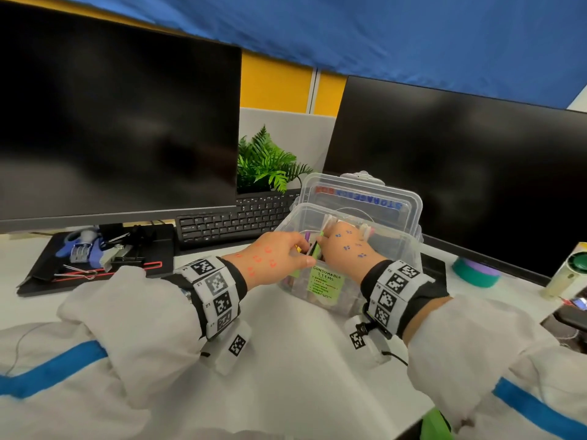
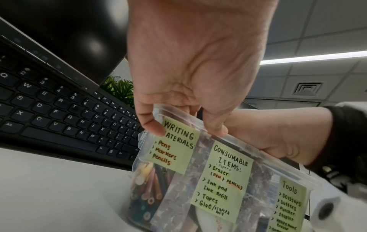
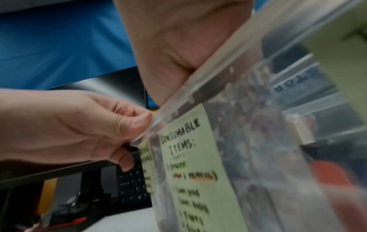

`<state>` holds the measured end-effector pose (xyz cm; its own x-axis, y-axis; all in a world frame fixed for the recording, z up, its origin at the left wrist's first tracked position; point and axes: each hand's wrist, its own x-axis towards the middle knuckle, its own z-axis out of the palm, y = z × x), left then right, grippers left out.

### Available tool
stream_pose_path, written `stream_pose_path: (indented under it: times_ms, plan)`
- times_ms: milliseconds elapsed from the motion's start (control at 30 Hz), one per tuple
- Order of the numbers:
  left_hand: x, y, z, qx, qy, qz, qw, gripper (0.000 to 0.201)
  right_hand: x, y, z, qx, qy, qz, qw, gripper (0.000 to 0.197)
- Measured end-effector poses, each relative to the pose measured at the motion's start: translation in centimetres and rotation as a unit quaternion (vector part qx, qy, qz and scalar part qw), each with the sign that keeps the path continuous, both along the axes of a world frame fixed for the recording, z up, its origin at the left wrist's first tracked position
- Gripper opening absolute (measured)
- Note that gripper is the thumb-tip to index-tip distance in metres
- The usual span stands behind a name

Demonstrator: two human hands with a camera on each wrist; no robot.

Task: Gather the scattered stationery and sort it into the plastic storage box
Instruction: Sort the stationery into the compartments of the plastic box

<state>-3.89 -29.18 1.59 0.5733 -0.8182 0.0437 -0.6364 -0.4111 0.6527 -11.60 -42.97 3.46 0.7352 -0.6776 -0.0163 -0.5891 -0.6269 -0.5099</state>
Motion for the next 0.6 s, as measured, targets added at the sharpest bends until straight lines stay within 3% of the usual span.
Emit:
stream_pose_path:
  times_ms: [200,300,367,500,600]
  plan:
    - [-0.2,-0.1,-0.2,-0.008,-0.004,0.000,1.000,0.037,0.6,-0.4,1.3,-0.063,0.072,0.017,0.995,0.026]
    - [-0.1,0.0,-0.1,-0.011,-0.013,-0.005,1.000,0.038,0.7,-0.4,1.8,-0.191,0.154,0.036,0.969,0.020]
    - [-0.1,0.1,-0.1,-0.013,-0.019,-0.008,1.000,0.040,0.8,0.2,1.1,-0.200,0.196,0.054,0.958,0.022]
    - [-0.1,0.4,-0.4,-0.034,-0.021,-0.021,0.999,0.033,0.6,1.6,1.3,-0.198,0.185,0.064,0.960,0.019]
    - [-0.2,1.1,-0.7,-0.032,-0.047,-0.049,0.997,0.037,1.0,3.1,1.3,-0.224,0.172,0.067,0.957,0.037]
